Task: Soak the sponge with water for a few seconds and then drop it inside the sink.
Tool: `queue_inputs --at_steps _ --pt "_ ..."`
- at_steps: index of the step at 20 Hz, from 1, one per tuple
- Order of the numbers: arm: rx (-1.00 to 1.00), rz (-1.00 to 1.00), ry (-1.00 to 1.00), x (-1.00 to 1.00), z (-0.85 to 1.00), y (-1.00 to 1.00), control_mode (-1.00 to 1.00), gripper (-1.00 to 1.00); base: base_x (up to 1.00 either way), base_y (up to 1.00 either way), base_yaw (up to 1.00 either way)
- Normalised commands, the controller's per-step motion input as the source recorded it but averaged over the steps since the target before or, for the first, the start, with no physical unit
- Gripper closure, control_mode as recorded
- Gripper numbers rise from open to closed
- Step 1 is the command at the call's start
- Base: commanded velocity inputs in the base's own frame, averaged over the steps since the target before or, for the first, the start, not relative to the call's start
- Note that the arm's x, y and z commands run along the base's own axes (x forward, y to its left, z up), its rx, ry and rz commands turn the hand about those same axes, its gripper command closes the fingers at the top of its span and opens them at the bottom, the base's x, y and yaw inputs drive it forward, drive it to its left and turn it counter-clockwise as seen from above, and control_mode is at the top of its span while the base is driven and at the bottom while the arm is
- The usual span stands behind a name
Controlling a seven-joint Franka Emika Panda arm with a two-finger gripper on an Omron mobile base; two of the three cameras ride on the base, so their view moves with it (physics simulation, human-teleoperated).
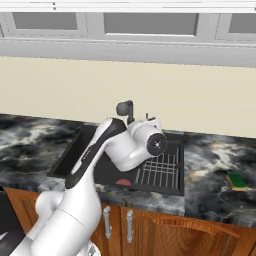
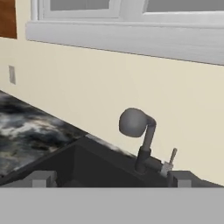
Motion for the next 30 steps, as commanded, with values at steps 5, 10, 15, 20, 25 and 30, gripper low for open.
queue_inputs --at_steps 5,10,15,20,25,30 --pt "0.00 0.11 -0.05 0.13 -0.02 0.00 -1.00 -1.00 0.00 0.00 0.00" --pt "0.00 0.02 0.00 0.25 0.00 0.00 -1.00 -1.00 0.00 0.00 0.00" --pt "0.00 0.00 0.00 0.33 0.00 0.00 -1.00 -1.00 0.00 0.00 0.00" --pt "0.00 0.00 0.00 0.32 -0.09 0.00 -1.00 -1.00 0.00 0.00 0.00" --pt "0.01 0.00 0.00 0.13 -0.19 -0.11 -1.00 -1.00 0.00 0.00 0.00" --pt "0.00 0.01 0.00 0.06 -0.16 -0.04 -1.00 -1.00 0.00 0.00 0.00"
